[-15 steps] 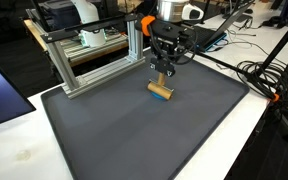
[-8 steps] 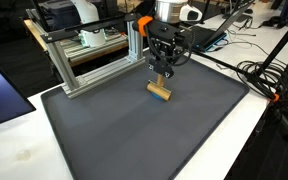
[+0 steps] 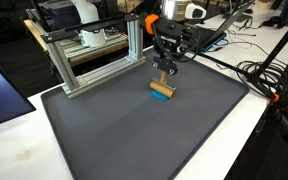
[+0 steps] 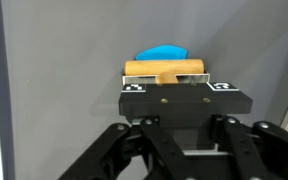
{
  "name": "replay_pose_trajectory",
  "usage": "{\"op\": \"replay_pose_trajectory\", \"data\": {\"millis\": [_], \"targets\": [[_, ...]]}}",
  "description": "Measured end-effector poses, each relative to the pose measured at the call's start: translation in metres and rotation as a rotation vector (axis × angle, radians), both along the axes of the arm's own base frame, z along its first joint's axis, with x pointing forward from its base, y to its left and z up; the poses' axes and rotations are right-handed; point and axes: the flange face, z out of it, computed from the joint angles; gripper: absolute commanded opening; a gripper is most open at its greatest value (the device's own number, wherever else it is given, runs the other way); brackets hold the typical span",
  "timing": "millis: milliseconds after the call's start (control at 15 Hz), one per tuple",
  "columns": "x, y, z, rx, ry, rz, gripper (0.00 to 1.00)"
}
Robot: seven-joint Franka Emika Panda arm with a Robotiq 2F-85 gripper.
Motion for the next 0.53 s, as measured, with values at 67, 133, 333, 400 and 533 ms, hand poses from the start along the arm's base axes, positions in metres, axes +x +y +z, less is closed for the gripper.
{"op": "replay_pose_trajectory", "data": {"millis": [67,133,333,400,533], "targets": [[-0.001,0.008,-0.003,0.003,0.006,0.013,0.22],[-0.002,0.017,-0.006,0.006,0.011,0.026,0.22],[-0.003,0.031,-0.007,0.007,0.014,0.047,0.22],[-0.003,0.03,-0.007,0.006,0.014,0.047,0.22],[-0.002,0.025,-0.007,-0.001,0.012,0.04,0.22]]}}
